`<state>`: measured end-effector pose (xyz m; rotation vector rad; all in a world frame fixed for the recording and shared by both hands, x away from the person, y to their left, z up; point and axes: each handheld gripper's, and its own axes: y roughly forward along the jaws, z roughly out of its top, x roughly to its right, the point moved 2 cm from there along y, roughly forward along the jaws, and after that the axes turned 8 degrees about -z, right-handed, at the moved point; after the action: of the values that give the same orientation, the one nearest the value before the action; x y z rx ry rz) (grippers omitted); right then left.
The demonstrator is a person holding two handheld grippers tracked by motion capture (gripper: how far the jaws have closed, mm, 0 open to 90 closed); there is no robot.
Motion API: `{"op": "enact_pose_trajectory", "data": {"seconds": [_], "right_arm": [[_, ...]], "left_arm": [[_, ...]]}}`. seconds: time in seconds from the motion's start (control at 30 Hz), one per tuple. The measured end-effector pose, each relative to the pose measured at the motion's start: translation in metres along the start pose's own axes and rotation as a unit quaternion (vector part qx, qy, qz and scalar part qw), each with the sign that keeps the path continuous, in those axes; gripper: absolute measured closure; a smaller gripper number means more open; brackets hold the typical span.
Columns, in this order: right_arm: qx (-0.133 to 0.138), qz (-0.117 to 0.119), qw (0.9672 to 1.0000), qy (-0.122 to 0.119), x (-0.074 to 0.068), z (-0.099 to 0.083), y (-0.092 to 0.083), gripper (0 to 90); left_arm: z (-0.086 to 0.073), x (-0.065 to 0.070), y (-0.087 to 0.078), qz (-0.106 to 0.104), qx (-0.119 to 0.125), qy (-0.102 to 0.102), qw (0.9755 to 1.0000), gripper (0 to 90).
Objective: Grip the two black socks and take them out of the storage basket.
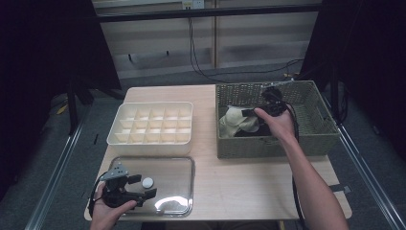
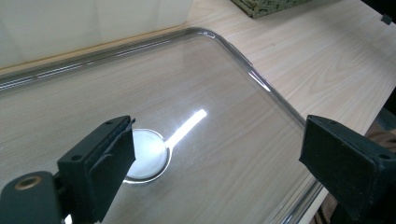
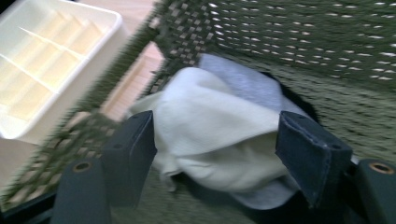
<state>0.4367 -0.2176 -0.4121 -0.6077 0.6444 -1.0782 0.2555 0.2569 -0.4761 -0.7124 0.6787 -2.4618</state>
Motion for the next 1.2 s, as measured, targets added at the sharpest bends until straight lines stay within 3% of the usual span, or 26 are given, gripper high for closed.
{"op": "enact_pose_trajectory", "data": {"seconds": [0.17,0.27,0.6,0.83,1.2], "right_arm": [[-0.017,-0.005,0.9998,0.007,0.006,0.004,0.007,25.6],[-0.023,-0.014,0.9996,-0.003,0.006,0.009,0.010,24.1],[-0.050,-0.033,0.9982,-0.005,0.009,0.009,0.027,17.1],[-0.079,-0.027,0.9965,-0.010,0.007,0.010,0.040,11.6],[-0.112,-0.016,0.9932,-0.027,0.004,0.008,0.053,13.0]], "left_arm": [[0.000,-0.003,0.000,0.001,0.002,-0.005,1.0000,9.9],[0.000,-0.004,0.001,0.001,-0.001,-0.004,1.0000,9.8],[-0.001,-0.003,0.001,-0.002,-0.002,-0.002,1.0000,9.9],[-0.001,-0.004,0.001,-0.002,-0.003,-0.001,1.0000,9.7],[0.001,-0.004,0.002,-0.005,-0.006,0.000,1.0000,9.5]]}}
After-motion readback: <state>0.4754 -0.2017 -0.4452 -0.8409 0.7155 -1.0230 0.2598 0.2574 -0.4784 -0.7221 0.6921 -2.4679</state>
